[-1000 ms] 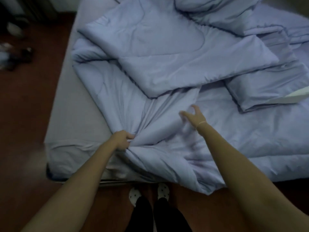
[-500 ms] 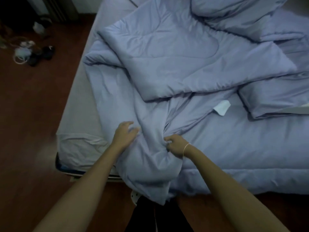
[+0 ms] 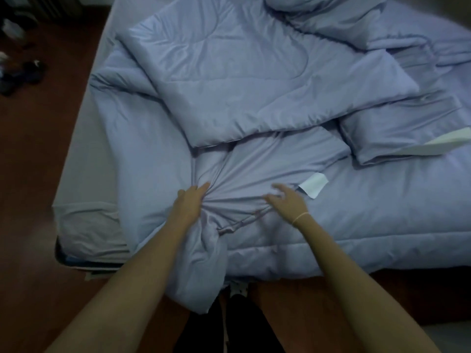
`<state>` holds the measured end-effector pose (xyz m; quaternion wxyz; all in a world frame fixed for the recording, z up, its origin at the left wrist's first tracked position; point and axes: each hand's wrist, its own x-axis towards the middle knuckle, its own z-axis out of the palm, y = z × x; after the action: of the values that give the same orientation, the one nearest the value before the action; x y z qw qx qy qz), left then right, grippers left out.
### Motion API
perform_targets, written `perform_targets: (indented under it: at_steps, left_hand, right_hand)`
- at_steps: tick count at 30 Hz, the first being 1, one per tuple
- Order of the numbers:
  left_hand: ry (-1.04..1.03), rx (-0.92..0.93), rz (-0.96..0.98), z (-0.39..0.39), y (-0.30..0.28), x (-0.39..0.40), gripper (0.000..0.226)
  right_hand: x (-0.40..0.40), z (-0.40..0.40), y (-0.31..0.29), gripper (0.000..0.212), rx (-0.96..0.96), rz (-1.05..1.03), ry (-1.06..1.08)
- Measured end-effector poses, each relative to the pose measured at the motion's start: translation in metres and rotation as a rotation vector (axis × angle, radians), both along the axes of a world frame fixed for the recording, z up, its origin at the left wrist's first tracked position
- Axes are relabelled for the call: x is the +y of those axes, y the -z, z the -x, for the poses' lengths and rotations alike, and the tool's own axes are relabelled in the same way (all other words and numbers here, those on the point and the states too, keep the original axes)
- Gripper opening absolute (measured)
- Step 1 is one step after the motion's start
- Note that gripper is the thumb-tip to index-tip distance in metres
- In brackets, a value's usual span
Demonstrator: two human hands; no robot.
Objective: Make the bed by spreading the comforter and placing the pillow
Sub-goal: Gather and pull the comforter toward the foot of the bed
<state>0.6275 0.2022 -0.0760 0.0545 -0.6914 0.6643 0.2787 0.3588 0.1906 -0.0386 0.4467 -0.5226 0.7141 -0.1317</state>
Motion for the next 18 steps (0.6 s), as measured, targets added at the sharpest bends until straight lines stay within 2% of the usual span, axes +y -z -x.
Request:
perform_targets:
  at_steps: [2, 4, 7, 9, 11, 13, 16, 18]
  left_hand:
    - [0.007, -0.056, 0.04, -0.019, -0.006, 0.009, 0.069]
    - [-0.024, -0.108, 0.029, -0.041, -0.01, 0.026, 0.063]
    - [-0.051, -0.164, -0.05, -0.082, -0.007, 0.059, 0.061]
    - [-0.058, -0.16, -0.129, -0.102, -0.001, 0.075, 0.065]
    - [-0.073, -0.12, -0.201, -0.108, 0.001, 0.081, 0.069]
    - [-0.106, -0.101, -0.199, -0.097, -0.002, 0.078, 0.075]
    - [-0.218, -0.08, 0.005, -0.068, -0.015, 0.068, 0.075]
    - [-0.294, 0.038, 0.135, -0.04, -0.023, 0.052, 0.071]
  right_hand:
    - [-0.029, 0.019, 0.006, 0.059, 0.046, 0.113, 0.107]
    - [-0.055, 0.03, 0.017, 0.074, 0.109, 0.127, 0.107]
    - [-0.073, 0.028, 0.04, 0.099, 0.233, -0.089, 0.068]
    - [-0.062, 0.016, 0.06, 0.105, 0.376, -0.213, -0.043]
    - [-0.04, 0.001, 0.081, 0.087, 0.472, -0.17, -0.122]
    - [-0.026, -0.01, 0.087, 0.059, 0.51, -0.009, -0.142]
    - [-0.025, -0.019, 0.061, 0.033, 0.439, 0.257, -0.165]
    - [-0.023, -0.023, 0.036, 0.018, 0.326, 0.383, -0.163]
